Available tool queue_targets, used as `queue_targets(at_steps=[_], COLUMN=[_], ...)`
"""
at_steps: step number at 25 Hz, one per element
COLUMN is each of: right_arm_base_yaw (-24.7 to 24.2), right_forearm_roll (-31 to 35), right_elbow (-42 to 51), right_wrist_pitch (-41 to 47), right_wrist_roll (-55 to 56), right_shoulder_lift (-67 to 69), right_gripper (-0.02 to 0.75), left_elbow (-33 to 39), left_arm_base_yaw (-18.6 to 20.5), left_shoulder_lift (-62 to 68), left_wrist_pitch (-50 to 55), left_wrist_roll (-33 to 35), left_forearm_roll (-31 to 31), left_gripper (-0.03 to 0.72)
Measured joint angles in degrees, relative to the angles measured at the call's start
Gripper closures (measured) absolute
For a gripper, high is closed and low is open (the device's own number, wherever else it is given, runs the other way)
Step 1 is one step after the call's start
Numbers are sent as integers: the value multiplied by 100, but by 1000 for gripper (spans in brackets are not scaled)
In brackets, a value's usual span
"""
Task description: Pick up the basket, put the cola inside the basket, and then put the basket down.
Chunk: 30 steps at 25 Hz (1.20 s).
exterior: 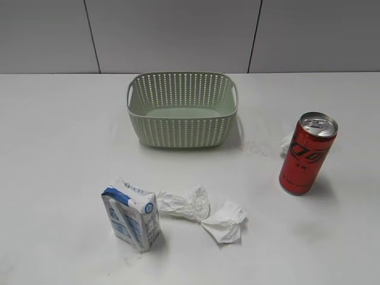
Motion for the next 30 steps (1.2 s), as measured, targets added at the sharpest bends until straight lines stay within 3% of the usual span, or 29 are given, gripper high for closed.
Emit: queue_targets(at_steps=[21,30], right_arm_base_yaw=[0,0], right_forearm_roll=[0,0], right_elbow=[0,0], right_wrist_pitch=[0,0], right_wrist_roll=[0,0], right_shoulder_lift=[0,0], right_gripper=[187,186], left_elbow=[-22,-664], left_arm_base_yaw=[0,0], left_shoulder_lift=[0,1018], left_wrist_pitch=[-51,-792], left_wrist_roll=[0,37], left_forearm_roll=[13,226], left_gripper=[96,96])
